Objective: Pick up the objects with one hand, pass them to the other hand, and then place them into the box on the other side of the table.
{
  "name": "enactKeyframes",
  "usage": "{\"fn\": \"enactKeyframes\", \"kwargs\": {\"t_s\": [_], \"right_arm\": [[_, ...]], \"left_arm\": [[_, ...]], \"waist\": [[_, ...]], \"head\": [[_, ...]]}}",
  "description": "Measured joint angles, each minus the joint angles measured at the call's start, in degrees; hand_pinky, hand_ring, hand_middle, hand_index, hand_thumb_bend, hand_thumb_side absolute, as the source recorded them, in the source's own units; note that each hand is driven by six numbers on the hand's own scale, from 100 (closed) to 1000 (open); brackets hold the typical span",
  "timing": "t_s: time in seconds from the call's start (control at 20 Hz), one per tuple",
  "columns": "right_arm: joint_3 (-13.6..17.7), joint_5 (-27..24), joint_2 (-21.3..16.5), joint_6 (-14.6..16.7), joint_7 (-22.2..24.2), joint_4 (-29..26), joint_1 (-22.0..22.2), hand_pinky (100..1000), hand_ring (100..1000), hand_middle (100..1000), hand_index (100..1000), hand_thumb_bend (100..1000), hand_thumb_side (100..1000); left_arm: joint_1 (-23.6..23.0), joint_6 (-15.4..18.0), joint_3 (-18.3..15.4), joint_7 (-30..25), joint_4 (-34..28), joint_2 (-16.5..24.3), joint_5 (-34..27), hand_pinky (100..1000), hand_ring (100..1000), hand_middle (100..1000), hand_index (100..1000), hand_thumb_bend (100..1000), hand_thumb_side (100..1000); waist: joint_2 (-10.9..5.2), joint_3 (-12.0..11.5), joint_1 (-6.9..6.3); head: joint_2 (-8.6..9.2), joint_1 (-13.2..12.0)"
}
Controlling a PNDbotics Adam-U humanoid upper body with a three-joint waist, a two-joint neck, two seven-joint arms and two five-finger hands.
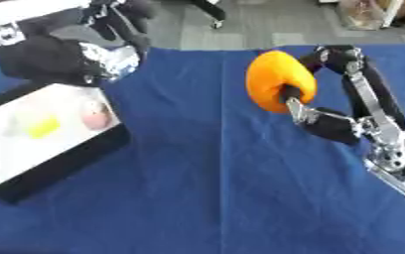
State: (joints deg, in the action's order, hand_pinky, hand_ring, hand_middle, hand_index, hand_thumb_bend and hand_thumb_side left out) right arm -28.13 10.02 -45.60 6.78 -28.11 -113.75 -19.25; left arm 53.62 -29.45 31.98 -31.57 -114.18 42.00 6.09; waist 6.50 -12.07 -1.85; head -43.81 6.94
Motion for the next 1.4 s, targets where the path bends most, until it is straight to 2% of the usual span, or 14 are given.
{"fn": "enactKeyframes", "kwargs": {"t_s": [0.25, 0.5, 0.8, 0.95, 1.15, 1.25, 1.4], "right_arm": [[-0.5, 1.0, 0.5, 0.6, -0.1, 0.0, -0.5, 621, 474, 425, 605, 100, 100], [-1.0, 2.2, 1.0, 0.8, -0.2, 0.0, -0.9, 623, 474, 425, 604, 100, 100], [-1.7, 3.9, 1.6, 2.1, -0.1, 0.0, -1.2, 627, 475, 425, 602, 100, 100], [-2.2, 5.4, 2.0, 3.3, 0.1, 0.0, -1.2, 629, 475, 426, 602, 100, 100], [-3.1, 7.7, 2.4, 5.2, 0.1, 0.0, -1.3, 634, 476, 427, 600, 100, 100], [-3.4, 8.8, 2.5, 6.5, 0.2, 0.0, -1.4, 636, 476, 428, 599, 100, 100], [-3.8, 10.0, 2.6, 8.3, 0.2, 0.0, -1.4, 637, 476, 428, 598, 100, 100]], "left_arm": [[1.5, -0.2, 2.6, -3.9, 0.0, -2.4, 6.1, 842, 808, 796, 920, 100, 634], [2.0, -1.3, 4.3, -5.1, 0.0, -5.0, 10.5, 848, 813, 801, 926, 100, 653], [2.3, -1.9, 5.7, -5.1, 0.0, -6.8, 16.0, 853, 820, 802, 926, 100, 528], [2.3, -1.9, 6.2, -5.0, 0.0, -7.4, 18.7, 852, 819, 800, 922, 100, 541], [2.4, -1.7, 6.7, -4.9, 0.0, -8.2, 19.8, 852, 819, 797, 914, 100, 611], [2.4, -1.5, 6.8, -4.9, 0.0, -8.5, 20.3, 852, 820, 791, 901, 121, 733], [2.4, -0.9, 7.1, -5.5, 0.0, -8.9, 21.3, 860, 826, 796, 899, 176, 833]], "waist": [[0.00, -0.1, -0.21], [0.00, -0.4, -0.34], [0.00, -0.6, -0.40], [0.00, -0.6, -0.40], [0.02, -0.6, -0.40], [0.03, -0.6, -0.40], [0.07, -0.6, -0.40]], "head": [[0.00, -0.1], [0.00, -0.1], [0.00, -0.2], [0.00, -0.3], [0.00, -0.4], [0.00, -0.5], [0.00, -0.7]]}}
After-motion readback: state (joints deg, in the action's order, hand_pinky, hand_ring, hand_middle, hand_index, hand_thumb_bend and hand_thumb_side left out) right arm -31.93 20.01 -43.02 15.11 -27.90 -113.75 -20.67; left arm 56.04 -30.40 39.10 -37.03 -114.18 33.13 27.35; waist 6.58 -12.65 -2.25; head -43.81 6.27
